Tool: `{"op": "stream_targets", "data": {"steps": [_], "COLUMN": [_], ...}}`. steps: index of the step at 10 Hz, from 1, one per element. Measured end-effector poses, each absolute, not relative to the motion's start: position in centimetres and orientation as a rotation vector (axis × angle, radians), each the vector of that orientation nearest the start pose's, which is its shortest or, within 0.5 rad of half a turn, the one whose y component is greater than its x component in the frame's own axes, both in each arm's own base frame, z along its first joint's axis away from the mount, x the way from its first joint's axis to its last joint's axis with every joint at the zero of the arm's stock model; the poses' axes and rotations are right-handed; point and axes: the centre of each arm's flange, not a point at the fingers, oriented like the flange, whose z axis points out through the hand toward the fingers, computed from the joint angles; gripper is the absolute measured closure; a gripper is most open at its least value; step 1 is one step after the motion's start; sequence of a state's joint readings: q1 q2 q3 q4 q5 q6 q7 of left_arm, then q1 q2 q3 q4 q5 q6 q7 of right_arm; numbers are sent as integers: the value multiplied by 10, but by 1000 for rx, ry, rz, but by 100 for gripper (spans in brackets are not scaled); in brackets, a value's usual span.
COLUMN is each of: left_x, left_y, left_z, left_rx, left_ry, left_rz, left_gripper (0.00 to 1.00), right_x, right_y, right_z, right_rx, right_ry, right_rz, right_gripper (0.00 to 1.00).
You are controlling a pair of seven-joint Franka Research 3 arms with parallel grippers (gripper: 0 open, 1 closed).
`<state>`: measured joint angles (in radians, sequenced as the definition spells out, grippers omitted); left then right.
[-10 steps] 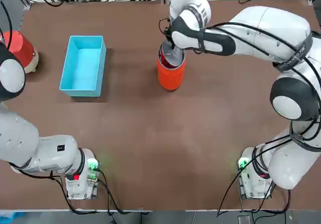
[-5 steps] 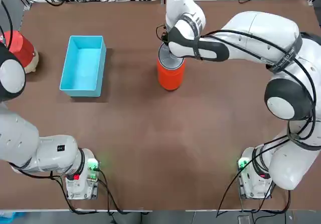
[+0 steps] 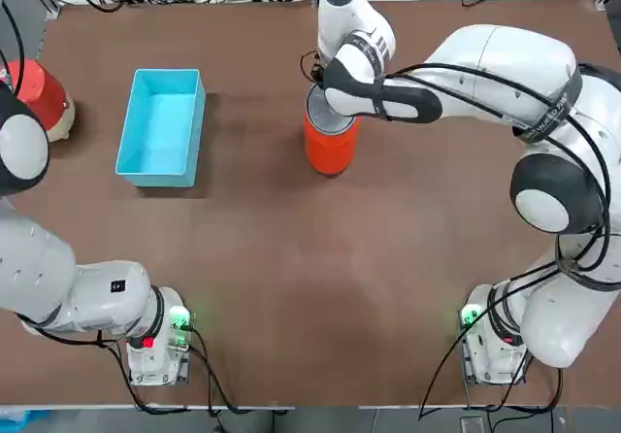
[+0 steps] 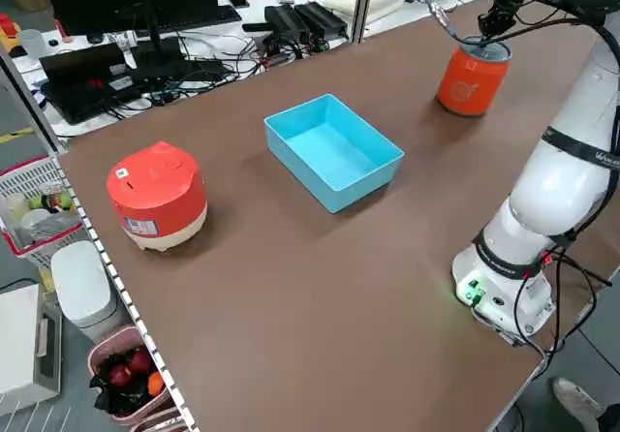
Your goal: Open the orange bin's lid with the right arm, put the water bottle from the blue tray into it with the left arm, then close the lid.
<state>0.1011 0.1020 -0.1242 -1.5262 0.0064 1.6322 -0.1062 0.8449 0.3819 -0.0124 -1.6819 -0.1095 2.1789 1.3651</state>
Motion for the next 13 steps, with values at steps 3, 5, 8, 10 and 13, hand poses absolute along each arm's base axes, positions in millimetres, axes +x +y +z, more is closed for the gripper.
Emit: {"op": "stream_targets", "data": {"steps": [3,5,8,10,13], "left_x": [591,591,591,591,591], "left_y": [-9,-9,-9,-8,-8], "left_z": [593,593,593,593,593], "left_rx": [-3145,-3145,-3145,-3145,-3145], "left_ry": [-132,-132,-132,-134,-135], "left_rz": [-7,-7,-7,-8,-8], "left_gripper": [0,0,0,0,0], "right_x": [454,454,462,477,513], "right_y": [495,496,491,455,352], "right_z": [391,395,424,464,534], "right_rx": [-2990,-3006,-3052,-3105,-3130], "right_ry": [732,748,770,738,715], "right_rz": [-217,-205,-187,-164,-96], "right_gripper": [99,99,99,99,93]}}
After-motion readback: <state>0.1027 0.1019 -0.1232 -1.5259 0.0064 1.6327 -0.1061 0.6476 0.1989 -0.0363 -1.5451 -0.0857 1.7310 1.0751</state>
